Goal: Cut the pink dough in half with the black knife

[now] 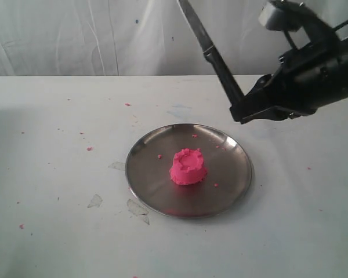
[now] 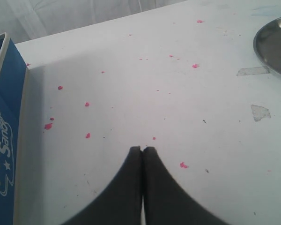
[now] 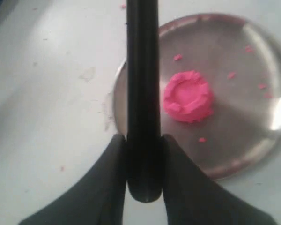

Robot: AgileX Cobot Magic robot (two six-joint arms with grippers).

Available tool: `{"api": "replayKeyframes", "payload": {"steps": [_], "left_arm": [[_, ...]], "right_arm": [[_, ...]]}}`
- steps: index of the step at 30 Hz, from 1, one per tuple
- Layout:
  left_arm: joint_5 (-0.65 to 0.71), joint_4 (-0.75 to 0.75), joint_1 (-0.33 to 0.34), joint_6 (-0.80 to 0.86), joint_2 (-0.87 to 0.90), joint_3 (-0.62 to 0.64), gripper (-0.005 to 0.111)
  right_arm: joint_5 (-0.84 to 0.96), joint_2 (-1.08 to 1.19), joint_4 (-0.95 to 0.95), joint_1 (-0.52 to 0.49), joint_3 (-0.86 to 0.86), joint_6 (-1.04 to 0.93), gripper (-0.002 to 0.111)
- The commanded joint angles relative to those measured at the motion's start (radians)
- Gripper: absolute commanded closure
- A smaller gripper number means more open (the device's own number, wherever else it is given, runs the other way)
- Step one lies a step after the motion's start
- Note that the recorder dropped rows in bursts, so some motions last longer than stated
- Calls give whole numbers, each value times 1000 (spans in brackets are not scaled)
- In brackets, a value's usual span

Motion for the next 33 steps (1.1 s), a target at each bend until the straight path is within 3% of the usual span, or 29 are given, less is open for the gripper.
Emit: {"api": "replayKeyframes", "payload": {"steps": [1, 7, 20, 23, 26, 33], "left_arm": [[-4, -6, -7, -2, -5, 0, 107], [-5, 56, -7, 0, -5, 0, 107], [-28, 69, -7, 0, -5, 0, 107], [-176, 38, -7, -90, -5, 0, 107], [-407, -8, -7, -274, -5, 0, 107], [-1060, 91, -7, -668, -5, 0, 107]], "right_arm": [[-157, -145, -233, 28, 71, 177, 108], [-185, -236, -259, 28, 145, 264, 108], [-217, -243, -200, 28, 211, 264, 108], [-247, -243, -195, 28, 219, 264, 108], [-259, -243, -193, 28, 219, 264, 108], [-260, -243, -175, 28, 219, 264, 108]]}}
